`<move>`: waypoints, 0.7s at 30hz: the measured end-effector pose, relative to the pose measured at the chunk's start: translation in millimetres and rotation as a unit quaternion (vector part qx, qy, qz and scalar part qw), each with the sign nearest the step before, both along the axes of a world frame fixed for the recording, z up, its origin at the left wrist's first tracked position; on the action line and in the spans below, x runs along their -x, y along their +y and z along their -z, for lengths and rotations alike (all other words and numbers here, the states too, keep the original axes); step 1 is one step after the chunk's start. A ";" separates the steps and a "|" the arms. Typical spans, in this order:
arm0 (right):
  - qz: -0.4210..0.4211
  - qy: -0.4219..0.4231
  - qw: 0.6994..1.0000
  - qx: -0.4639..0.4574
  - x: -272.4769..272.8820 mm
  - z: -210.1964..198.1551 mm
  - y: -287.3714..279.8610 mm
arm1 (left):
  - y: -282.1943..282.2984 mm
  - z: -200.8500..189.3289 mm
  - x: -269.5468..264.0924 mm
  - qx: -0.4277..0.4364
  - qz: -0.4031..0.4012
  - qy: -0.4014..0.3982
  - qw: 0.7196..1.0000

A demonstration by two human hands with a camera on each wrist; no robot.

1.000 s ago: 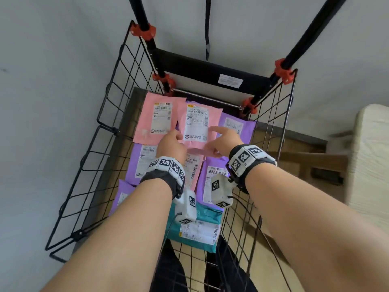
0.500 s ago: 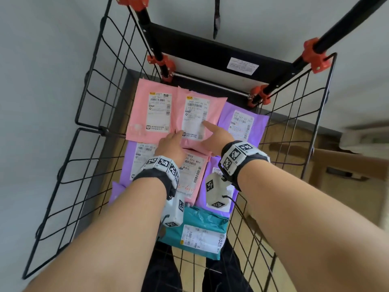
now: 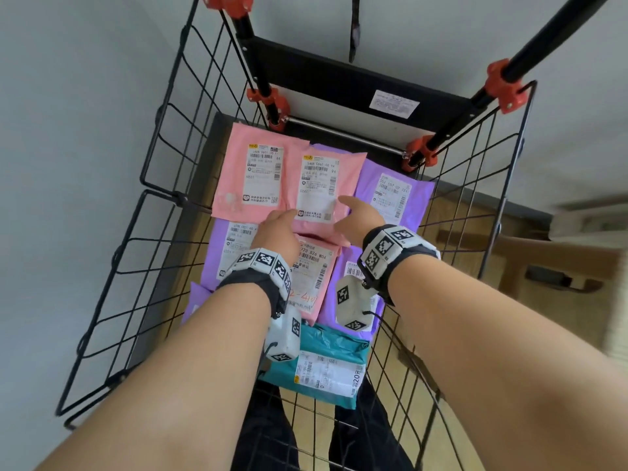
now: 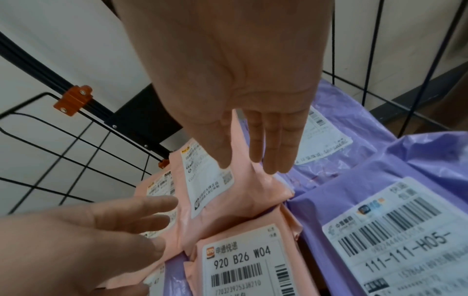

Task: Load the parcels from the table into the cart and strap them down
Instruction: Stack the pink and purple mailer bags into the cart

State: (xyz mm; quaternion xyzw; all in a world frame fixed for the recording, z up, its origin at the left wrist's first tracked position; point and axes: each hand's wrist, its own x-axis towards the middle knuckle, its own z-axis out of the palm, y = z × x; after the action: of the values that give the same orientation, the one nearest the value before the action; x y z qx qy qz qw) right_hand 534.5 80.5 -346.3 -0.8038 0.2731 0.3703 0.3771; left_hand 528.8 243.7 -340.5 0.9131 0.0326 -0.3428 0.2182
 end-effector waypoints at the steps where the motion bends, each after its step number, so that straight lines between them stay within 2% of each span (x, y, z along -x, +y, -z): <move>1: 0.008 -0.008 1.000 -0.001 2.1 -4.4 -3.6 | -0.2 -6.1 1.3 0.001 -0.003 -0.007 1.000; 11: -0.034 -0.074 0.997 -0.004 43.2 -79.4 -20.7 | -14.7 -82.3 46.5 0.004 -0.054 -0.072 0.996; 17: -0.044 -0.117 0.992 0.001 82.8 -133.9 -25.8 | -24.9 -136.3 87.9 -0.014 -0.039 -0.120 0.992; 21: -0.019 -0.159 0.987 0.011 118.4 -167.4 -36.7 | -30.6 -168.2 114.3 -0.015 -0.004 -0.145 0.989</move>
State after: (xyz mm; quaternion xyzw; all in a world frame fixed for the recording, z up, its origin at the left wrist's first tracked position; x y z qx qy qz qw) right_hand 416.1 43.8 -178.9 -0.8615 0.1983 0.2414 0.4002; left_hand 414.5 213.1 -172.3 0.9563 0.0099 -0.2053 0.2081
